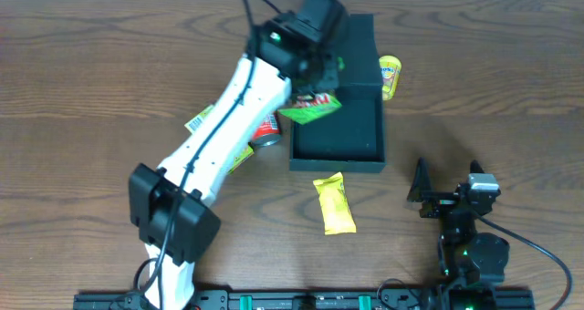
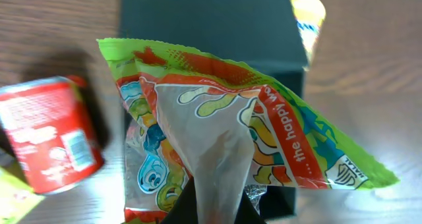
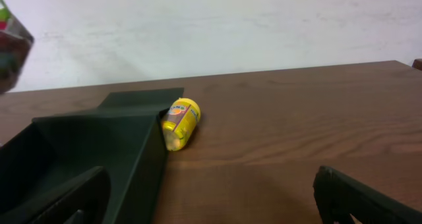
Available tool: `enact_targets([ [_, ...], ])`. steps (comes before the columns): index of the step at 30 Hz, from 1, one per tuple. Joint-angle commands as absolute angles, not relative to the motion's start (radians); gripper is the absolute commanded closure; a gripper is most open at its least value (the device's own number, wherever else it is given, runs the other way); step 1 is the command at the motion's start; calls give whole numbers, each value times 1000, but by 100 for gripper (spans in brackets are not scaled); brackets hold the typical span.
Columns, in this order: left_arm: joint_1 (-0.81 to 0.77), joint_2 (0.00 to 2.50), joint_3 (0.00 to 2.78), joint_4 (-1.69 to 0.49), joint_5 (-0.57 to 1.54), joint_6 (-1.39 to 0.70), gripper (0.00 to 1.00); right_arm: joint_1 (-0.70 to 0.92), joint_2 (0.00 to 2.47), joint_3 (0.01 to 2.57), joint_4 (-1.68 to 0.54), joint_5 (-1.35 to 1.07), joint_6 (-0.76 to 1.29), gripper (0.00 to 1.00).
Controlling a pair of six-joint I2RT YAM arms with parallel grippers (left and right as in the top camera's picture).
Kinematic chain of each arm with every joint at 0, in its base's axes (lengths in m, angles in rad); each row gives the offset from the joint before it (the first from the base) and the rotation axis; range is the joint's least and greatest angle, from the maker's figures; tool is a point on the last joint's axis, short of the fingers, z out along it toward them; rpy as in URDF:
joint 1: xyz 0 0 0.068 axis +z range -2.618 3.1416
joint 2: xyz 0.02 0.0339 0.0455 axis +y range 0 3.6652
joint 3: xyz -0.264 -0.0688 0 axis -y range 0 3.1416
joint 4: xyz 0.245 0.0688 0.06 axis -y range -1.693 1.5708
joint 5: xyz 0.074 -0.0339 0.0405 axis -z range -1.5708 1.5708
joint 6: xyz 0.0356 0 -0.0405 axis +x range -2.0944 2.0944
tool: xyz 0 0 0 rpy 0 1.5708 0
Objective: Pack container
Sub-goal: 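Carry the candy bag with the left gripper into the black box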
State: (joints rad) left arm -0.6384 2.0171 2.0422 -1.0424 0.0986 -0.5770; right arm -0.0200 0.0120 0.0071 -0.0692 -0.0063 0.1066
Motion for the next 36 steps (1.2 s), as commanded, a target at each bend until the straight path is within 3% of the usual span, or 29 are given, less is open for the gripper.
enact_targets([
  [1,-692,2041,2048,-1039,12,-591,94,-6,7,6,-75,-4,118,1],
  [7,-767,2058,2003,-1042,-157,-665,94,-6,7,6,-75,-4,118,1],
  [15,-774,2073,1813,-896,-215,-700,94,-6,7,6,-75,-3,118,1],
  [17,-771,2073,1763,-842,-216,-711,91,-6,7,6,-75,-4,118,1],
  [24,-765,2073,1618,-691,-230,-710,65,-6,7,6,-75,-3,118,1],
  [26,-762,2073,1606,-679,-270,-710,66,-6,7,6,-75,-4,118,1],
  [30,-758,2064,1612,-674,-295,-672,84,-6,7,6,-75,-4,118,1],
  [33,-762,2055,1649,-676,-256,-593,85,-6,7,6,-75,-4,118,1],
  [36,-775,2051,1688,-671,-102,-532,79,-6,7,6,-75,-3,118,1],
])
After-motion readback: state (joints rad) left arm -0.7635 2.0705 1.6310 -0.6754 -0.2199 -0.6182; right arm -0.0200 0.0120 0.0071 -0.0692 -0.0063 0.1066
